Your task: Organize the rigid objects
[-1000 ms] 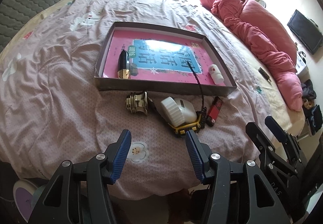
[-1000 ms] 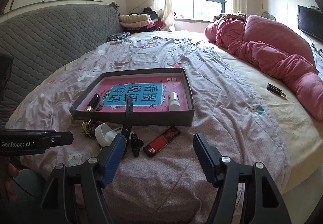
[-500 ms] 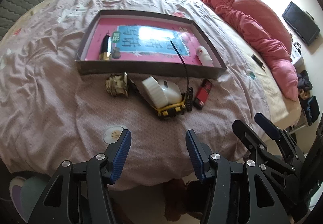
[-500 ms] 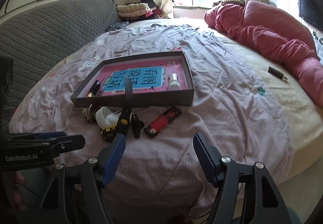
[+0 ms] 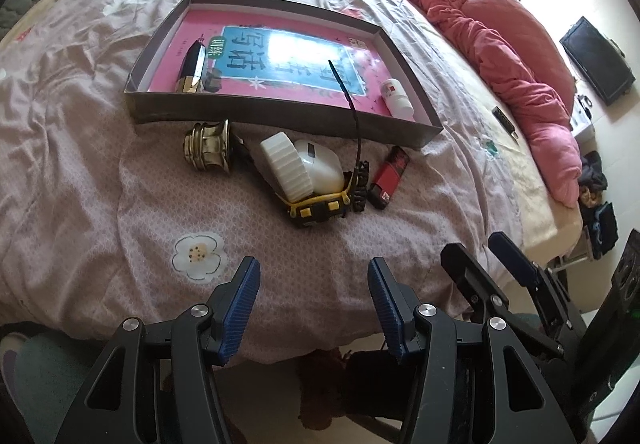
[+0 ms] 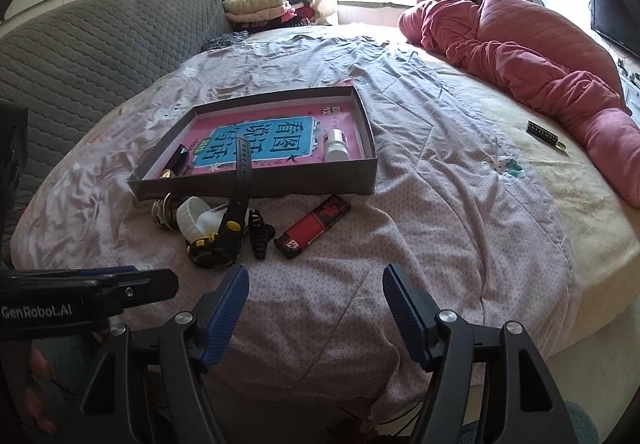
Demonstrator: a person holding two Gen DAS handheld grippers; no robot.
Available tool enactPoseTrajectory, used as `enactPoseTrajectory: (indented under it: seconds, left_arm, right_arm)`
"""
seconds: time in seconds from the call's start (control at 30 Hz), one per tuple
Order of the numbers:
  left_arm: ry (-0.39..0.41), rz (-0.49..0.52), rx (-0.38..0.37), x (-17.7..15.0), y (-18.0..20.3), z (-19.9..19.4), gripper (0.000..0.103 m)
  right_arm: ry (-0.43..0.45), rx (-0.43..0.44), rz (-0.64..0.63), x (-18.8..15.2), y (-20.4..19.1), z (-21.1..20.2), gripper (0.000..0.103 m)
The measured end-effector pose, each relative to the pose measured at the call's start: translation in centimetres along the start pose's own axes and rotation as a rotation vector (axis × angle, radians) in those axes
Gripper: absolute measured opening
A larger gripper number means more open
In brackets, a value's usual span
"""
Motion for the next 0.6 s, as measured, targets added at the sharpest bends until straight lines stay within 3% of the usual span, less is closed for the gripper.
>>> enactPoseTrajectory:
  seconds: [0.6]
  left_arm:
    - [-0.047, -0.084, -0.068, 1.8, 0.9, 1.6, 0.058]
  right_arm:
    - [-0.026, -0.006, 0.017, -0.2, 0.5, 1.3, 0.069]
Point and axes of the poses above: each gripper's, at about its wrist camera, not at the fingertips, and z roughly the way its jaws point, y to its right, x to its top, the point moved 10 cm from there along z, roughly the way its jaws point, and after that the axes turned 12 degrees about -y, right-handed, at the moved point
